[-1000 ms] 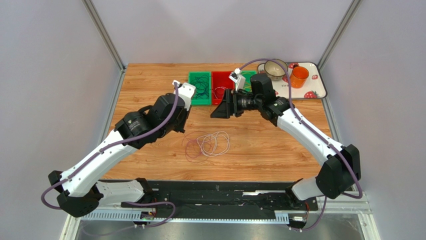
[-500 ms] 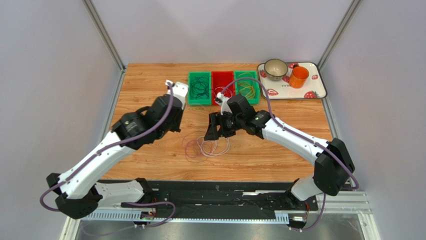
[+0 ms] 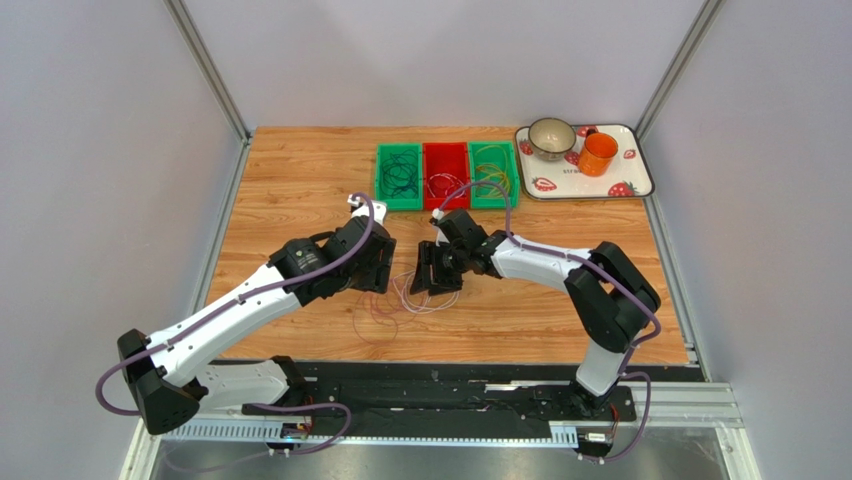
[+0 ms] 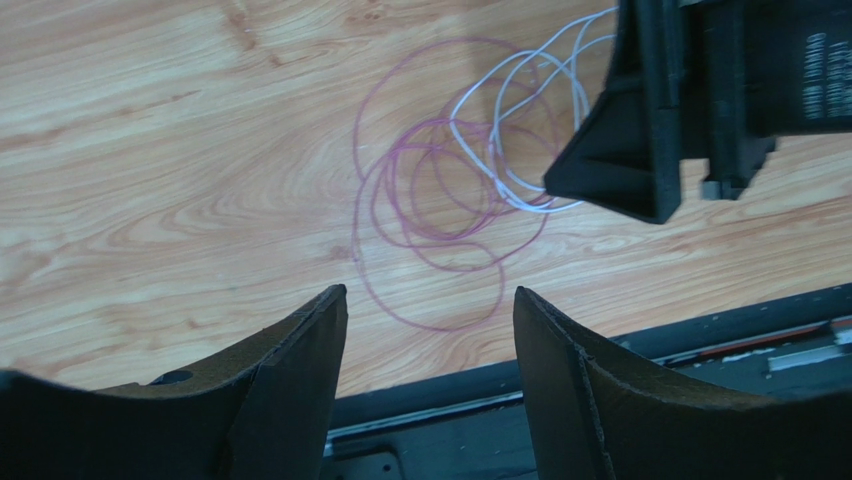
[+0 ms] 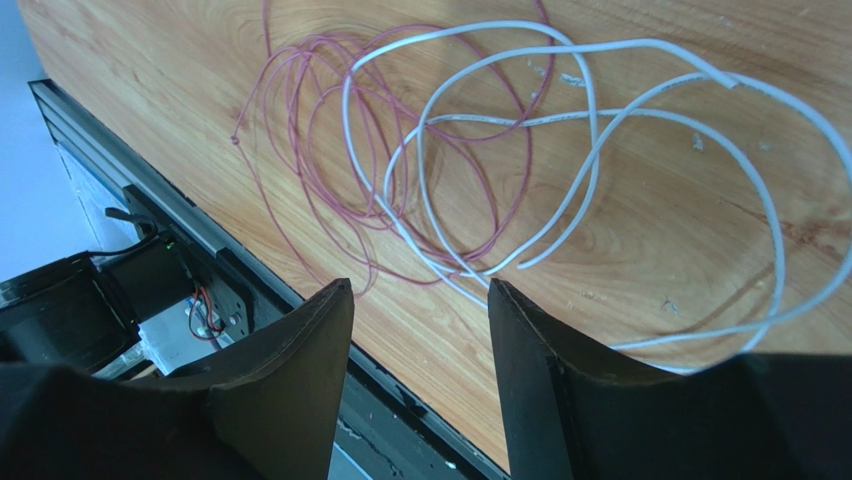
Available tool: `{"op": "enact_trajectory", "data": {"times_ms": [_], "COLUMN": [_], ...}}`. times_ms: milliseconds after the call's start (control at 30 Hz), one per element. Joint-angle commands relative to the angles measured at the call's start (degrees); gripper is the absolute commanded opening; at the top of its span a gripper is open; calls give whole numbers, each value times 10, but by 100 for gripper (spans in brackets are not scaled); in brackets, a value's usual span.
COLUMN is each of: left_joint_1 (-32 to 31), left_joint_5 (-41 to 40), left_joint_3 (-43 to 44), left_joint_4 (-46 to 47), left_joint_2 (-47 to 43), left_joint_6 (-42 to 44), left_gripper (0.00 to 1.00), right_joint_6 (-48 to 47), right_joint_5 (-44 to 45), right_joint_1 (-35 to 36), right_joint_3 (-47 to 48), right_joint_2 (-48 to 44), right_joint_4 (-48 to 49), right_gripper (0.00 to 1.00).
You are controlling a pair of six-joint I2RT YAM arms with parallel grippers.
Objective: Untangle the cables
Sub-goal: Untie the cable.
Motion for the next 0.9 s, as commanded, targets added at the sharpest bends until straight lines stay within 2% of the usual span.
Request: {"op": "enact_trajectory", "data": {"times_ms": [0,233,500,733,867], "left_joint_1": [1,1,24,39,44], "left_joint_5": [47,60,72,78,89], "left_joint_3": [-55,-144,-239,-273,-285], "left_joint_4": [72,206,404,505,543], "left_joint_2": [-18,8,69,149,178], "left_joint_6": [-47,-115,-118,-113,-115], "left_gripper": [69,64,57,55,54], "right_joint_6": [17,8,-8,-39,-56], "right_joint_5": [-13,-15,10,47,71], "right_joint_1": [-2,-23,-55,-89,-136], "right_joint_3": [14,0,-30,-68,-95], "right_joint_2": [27,52,34,-8,-47], "right_joint_4": [45,53,26,-14,-52], "right_gripper": [56,55,54,53,53]}}
